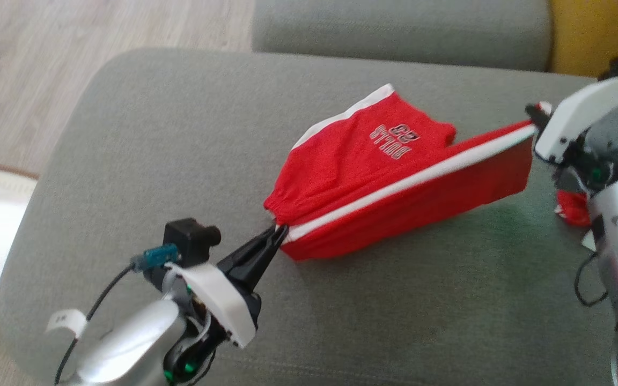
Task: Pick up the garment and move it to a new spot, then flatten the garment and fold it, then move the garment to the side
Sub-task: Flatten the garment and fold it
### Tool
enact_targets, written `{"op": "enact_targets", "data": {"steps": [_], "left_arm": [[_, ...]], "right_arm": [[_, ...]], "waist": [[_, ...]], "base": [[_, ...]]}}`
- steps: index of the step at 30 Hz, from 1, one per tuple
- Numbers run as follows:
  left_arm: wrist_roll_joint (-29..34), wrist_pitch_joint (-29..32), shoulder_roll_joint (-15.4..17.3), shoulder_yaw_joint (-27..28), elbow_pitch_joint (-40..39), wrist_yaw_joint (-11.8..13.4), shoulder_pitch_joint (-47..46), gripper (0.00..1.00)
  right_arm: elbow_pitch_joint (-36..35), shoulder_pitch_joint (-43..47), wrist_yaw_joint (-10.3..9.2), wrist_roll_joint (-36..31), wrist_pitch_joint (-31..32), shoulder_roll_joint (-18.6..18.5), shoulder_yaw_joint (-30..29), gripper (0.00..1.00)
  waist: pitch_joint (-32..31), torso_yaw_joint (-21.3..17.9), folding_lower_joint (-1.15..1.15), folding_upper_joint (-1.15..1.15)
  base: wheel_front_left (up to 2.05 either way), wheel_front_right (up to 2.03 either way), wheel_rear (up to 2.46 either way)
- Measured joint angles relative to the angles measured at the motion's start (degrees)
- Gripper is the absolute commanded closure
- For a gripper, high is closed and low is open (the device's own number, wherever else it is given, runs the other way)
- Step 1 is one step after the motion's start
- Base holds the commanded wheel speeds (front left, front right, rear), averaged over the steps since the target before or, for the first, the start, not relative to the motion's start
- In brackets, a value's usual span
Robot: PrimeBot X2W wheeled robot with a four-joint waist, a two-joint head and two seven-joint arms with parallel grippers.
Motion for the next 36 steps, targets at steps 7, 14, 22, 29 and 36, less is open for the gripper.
{"op": "enact_targets", "data": {"steps": [7, 14, 22, 29, 36], "left_arm": [[-1.16, -0.03, -3.05, 0.43, 4.15, -1.04, -3.63, 1.00], [-1.16, -1.15, -7.00, 0.53, 9.02, -2.59, -8.23, 1.00], [-1.18, -2.64, -10.92, 0.57, 14.45, -4.09, -12.20, 1.00], [-1.41, -3.33, -14.43, 1.13, 18.45, -4.52, -16.16, 1.00], [-1.41, -3.60, -17.24, 1.29, 21.20, -4.57, -19.62, 1.00]], "right_arm": [[3.90, -7.21, 0.00, -8.58, 0.34, 0.93, -3.72, 1.00], [8.17, -12.94, 0.00, -16.47, 0.46, 0.94, -7.67, 1.00], [11.29, -17.49, 0.00, -23.62, -1.15, 1.08, -12.67, 1.00], [12.28, -21.36, 0.00, -29.25, -2.71, 1.19, -16.51, 1.00], [12.61, -23.56, 0.00, -34.74, -3.91, 1.24, -19.65, 1.00]], "waist": [[4.41, 3.69, 0.00, 0.00], [8.66, 7.68, 0.00, 0.00], [12.70, 11.62, 0.00, 0.00], [16.23, 13.92, 0.00, 0.00], [19.80, 15.78, 0.02, 0.00]], "base": [[0.00, 0.00, 0.00], [0.00, 0.00, 0.00], [0.00, 0.00, 0.00], [0.00, 0.00, 0.00], [0.00, 0.00, 0.00]]}}
